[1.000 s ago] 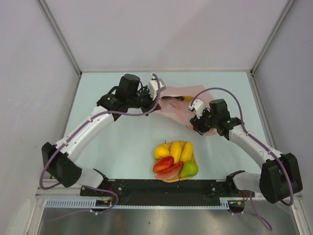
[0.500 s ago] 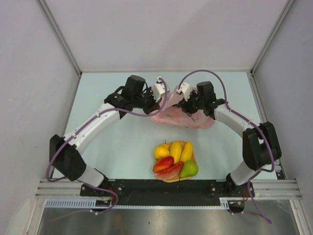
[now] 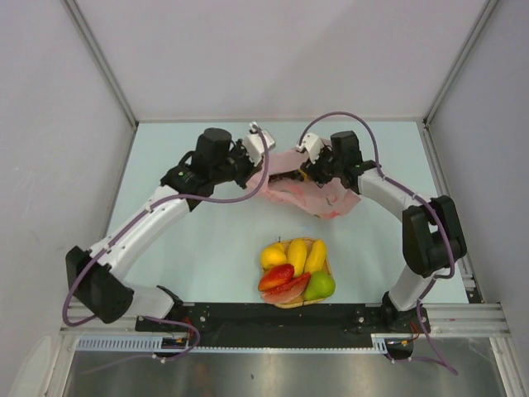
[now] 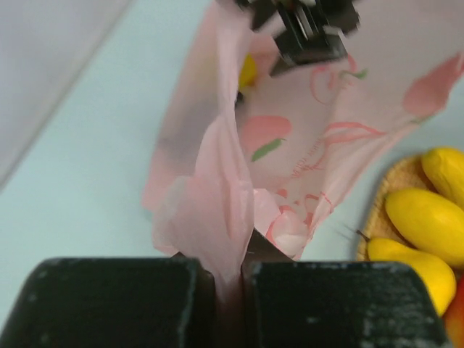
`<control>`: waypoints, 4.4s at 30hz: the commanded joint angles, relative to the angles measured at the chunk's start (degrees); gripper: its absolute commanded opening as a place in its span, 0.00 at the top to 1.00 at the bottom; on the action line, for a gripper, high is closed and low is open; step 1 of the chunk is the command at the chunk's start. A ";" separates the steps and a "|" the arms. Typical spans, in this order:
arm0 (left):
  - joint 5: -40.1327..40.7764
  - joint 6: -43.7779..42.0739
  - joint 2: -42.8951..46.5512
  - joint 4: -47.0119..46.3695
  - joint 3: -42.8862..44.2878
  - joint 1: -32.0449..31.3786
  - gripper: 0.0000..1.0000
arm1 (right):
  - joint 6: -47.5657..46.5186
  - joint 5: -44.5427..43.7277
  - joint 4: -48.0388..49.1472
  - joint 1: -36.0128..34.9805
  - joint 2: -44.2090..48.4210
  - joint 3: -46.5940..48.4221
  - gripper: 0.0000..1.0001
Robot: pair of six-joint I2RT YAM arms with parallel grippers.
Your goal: Take the fake fruits out of the plastic bag
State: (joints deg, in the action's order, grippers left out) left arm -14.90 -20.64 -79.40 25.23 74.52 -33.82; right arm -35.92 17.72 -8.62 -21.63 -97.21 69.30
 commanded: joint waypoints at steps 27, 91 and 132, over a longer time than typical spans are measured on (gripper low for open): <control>6.90 8.87 3.19 -9.68 1.60 0.34 0.99 | -18.58 -11.76 10.22 -6.33 9.91 -7.07 0.13; -0.75 7.37 -2.78 -9.14 3.27 0.34 1.00 | -5.56 2.74 -3.67 2.03 -19.79 20.18 0.78; -3.38 8.78 10.31 -6.25 -13.52 0.60 1.00 | 7.30 6.45 -20.49 -12.40 17.23 2.07 0.01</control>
State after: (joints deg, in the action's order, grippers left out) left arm -15.94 -12.27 -72.07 20.62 62.00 -33.23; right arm -34.02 24.53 -27.16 -35.33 -79.09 70.24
